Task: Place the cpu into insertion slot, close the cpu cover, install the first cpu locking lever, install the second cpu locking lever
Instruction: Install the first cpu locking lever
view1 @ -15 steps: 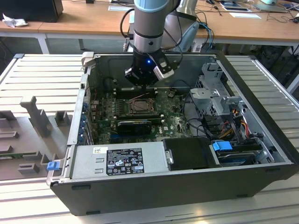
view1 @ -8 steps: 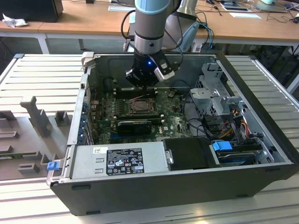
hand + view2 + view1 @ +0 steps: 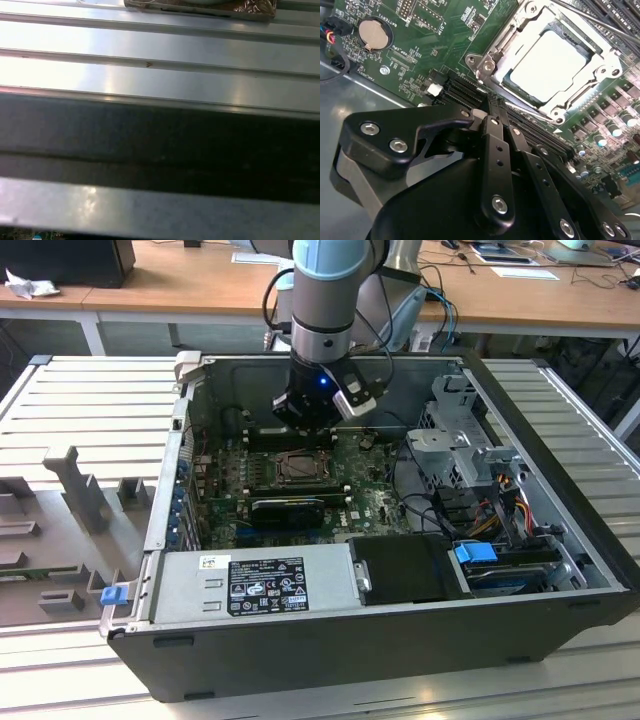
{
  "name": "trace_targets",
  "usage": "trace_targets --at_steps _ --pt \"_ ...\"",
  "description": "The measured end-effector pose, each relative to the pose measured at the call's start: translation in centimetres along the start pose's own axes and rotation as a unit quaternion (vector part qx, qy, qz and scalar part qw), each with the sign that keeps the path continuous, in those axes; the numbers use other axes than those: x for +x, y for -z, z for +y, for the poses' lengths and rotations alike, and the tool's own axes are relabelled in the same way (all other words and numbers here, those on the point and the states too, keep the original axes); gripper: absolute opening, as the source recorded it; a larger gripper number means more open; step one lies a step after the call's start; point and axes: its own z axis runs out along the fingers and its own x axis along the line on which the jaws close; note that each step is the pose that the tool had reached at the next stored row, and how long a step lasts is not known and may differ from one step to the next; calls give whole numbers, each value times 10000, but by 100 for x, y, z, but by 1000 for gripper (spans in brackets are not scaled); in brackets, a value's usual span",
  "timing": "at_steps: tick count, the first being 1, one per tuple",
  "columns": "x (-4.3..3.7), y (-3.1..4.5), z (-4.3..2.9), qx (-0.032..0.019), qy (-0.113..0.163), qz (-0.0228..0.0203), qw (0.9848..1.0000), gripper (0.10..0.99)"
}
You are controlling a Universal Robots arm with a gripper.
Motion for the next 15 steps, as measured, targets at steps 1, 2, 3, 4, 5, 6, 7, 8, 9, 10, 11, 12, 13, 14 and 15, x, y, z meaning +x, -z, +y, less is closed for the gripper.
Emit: trace_targets --at_steps 1,2,3,4,5,6,7,8,9,10,11,12,13,14,15 --pt "0 -16 -2 0 0 0 10000 106" --pt "0 -26 -3 0 1 0 10000 106" --pt "0 -36 -3 0 1 0 10000 106" --pt "0 -42 -4 2 0 1 10000 106" --pt "-1 -52 -5 5 1 0 10000 106" --pt "-1 -55 -5 8 1 1 10000 106" --pt "0 -55 -6 12 0 2 10000 106" --pt "0 -55 -6 13 0 2 10000 106" --pt "0 -55 -6 13 0 2 10000 106" --pt "0 -55 -6 12 0 1 10000 106" --pt "0 -56 -6 12 0 1 10000 106" --pt "0 -55 -6 12 0 1 10000 106" --pt "0 -53 -6 12 0 1 10000 106" --pt "0 -47 -6 13 0 0 10000 106" --pt "0 -42 -5 12 0 1 10000 106"
